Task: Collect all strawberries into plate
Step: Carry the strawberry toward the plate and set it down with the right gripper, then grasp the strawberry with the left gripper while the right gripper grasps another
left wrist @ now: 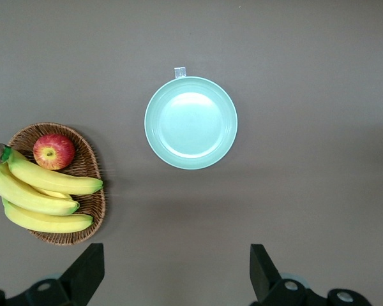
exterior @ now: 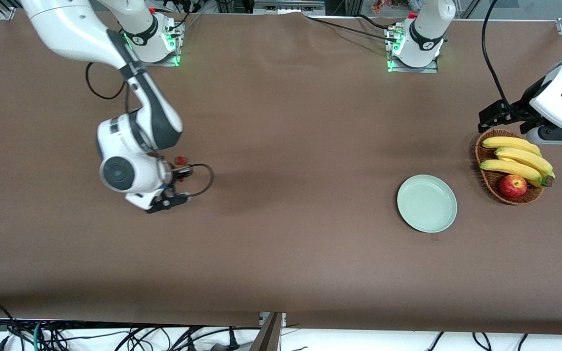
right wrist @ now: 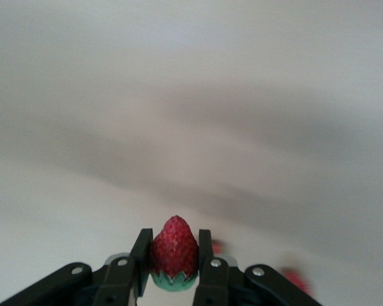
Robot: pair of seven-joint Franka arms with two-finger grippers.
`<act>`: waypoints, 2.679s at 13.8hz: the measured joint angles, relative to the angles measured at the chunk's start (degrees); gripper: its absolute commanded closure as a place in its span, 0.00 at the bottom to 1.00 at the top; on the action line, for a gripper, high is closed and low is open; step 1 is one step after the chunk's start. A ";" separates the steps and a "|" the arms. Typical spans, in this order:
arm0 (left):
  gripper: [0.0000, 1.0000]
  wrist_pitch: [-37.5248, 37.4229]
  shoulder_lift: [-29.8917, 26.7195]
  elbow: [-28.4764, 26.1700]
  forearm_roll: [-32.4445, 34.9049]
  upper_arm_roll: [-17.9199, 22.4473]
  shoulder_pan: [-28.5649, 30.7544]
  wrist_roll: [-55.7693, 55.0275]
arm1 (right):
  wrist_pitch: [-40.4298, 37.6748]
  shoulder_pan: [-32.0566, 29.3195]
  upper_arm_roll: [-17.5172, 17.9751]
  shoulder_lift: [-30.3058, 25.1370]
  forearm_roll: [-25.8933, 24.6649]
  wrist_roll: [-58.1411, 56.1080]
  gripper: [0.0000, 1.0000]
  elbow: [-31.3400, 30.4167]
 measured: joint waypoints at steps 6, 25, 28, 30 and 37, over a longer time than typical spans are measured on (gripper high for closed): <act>0.00 0.00 0.00 0.00 0.00 0.00 0.04 0.26 | 15.98 17.61 3.11 8.67 1.39 37.56 1.00 9.80; 0.00 -1.60 7.17 -0.65 -0.04 -1.76 -3.39 0.38 | 1.60 16.57 -1.66 11.84 0.44 33.39 0.00 27.21; 0.00 4.89 13.14 -0.74 -0.04 -1.97 -8.06 -2.48 | -1.97 9.39 -1.67 5.66 0.42 23.11 0.00 18.86; 0.00 8.13 16.74 -0.78 -0.05 -2.15 -11.69 -8.27 | -2.79 4.12 -1.73 1.51 0.38 15.64 0.00 10.93; 0.00 24.28 28.87 -2.04 -0.04 -2.23 -21.57 -19.65 | -2.36 -7.46 -6.88 -4.73 -0.31 -7.13 0.00 -7.09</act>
